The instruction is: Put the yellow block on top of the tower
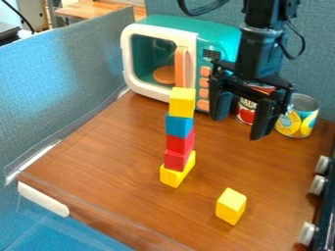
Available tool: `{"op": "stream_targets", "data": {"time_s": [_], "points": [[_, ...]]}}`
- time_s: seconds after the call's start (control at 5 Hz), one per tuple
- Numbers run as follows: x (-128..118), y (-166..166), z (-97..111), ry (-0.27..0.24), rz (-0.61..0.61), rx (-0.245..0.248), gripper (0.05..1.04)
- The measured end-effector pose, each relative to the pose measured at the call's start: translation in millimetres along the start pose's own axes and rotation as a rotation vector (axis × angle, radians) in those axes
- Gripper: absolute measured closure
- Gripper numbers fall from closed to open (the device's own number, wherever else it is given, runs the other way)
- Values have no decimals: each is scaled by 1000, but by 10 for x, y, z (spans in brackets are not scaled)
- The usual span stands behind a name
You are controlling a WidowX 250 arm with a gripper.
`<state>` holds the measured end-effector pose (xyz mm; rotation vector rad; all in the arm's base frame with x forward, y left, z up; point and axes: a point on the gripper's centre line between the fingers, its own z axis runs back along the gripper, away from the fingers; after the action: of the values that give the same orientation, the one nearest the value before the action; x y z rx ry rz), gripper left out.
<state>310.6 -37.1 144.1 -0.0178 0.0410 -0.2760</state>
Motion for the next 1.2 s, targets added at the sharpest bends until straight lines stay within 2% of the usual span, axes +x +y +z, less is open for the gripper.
{"op": "stream_targets", "data": {"time_s": [0.2, 0.4, 0.6, 0.8, 1.0, 1.2], "points": [[3, 2, -105, 30, 2, -5, 83], [5, -106, -270, 34, -67, 24, 83], [4, -154, -411, 12, -78, 33, 83], [41, -195, -478, -16, -60, 7, 83], [72, -227, -723, -2, -19, -35, 83], [106, -156, -958, 8, 122, -47, 83]]}}
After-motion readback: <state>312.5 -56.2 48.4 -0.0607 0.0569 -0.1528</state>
